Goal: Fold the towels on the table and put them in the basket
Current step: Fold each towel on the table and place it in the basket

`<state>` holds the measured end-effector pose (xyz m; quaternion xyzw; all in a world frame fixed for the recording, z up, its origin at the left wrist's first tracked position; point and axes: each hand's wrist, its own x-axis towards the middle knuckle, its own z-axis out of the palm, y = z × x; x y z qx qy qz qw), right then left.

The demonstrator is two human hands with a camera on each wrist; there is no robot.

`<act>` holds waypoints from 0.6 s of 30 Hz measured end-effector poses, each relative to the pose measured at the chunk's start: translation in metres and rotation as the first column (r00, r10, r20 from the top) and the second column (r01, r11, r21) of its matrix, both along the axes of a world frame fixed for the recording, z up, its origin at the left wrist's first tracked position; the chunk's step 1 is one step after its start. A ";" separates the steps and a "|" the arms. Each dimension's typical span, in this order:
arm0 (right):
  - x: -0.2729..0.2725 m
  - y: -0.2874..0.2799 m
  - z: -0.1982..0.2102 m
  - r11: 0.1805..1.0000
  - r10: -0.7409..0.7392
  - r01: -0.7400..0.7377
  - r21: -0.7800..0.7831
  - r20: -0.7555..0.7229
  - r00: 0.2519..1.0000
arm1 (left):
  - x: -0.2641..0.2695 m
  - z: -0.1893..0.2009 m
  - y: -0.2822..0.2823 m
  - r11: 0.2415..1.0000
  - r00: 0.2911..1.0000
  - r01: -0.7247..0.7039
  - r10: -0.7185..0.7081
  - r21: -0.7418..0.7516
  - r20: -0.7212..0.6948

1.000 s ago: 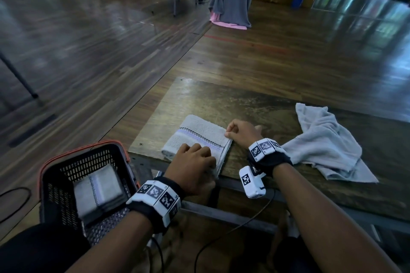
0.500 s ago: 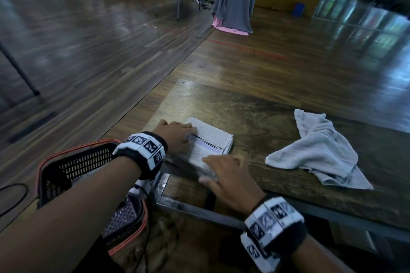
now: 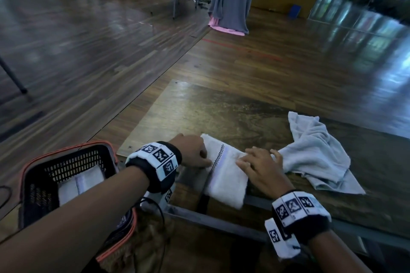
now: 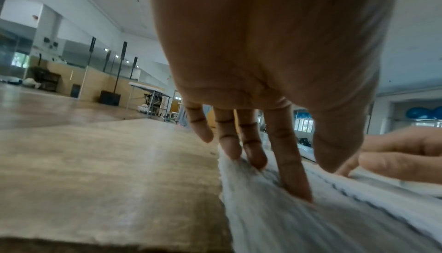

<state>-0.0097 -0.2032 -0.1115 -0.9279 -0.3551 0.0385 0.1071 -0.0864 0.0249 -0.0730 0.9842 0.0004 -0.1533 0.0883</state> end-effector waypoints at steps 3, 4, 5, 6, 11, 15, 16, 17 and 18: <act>0.013 -0.007 0.001 0.999 0.033 -0.033 -0.001 -0.034 0.999 | 0.005 -0.003 -0.001 0.999 0.998 0.046 -0.047 0.029 0.041; 0.015 -0.008 0.002 0.999 0.045 -0.046 0.000 -0.056 0.997 | 0.007 -0.004 0.001 0.999 0.994 0.034 -0.039 0.042 0.104; 0.016 -0.009 0.002 0.999 0.050 -0.050 0.003 -0.074 0.996 | 0.009 -0.005 0.004 0.999 0.985 0.016 -0.020 0.030 0.169; 0.017 -0.008 0.001 0.999 0.047 -0.047 0.012 -0.091 0.995 | 0.011 -0.008 0.007 1.000 0.976 -0.002 0.003 -0.006 0.216; 0.025 -0.004 0.001 0.997 -0.012 0.027 0.066 -0.219 0.976 | 0.022 -0.014 0.012 0.993 0.985 0.028 -0.008 -0.111 0.173; 0.035 0.001 0.004 0.993 -0.018 0.050 0.103 -0.288 0.958 | 0.029 -0.012 0.014 0.983 0.981 0.010 0.027 -0.186 0.192; 0.037 0.002 0.004 0.992 -0.016 0.051 0.118 -0.282 0.959 | 0.030 -0.012 0.015 0.981 0.980 0.001 0.039 -0.195 0.197; 0.039 0.003 0.005 0.990 -0.014 0.050 0.131 -0.268 0.963 | 0.030 -0.013 0.015 0.980 0.979 -0.006 0.046 -0.200 0.198; 0.041 0.003 0.005 0.989 -0.011 0.047 0.138 -0.252 0.968 | 0.030 -0.014 0.015 0.978 0.979 -0.013 0.055 -0.207 0.198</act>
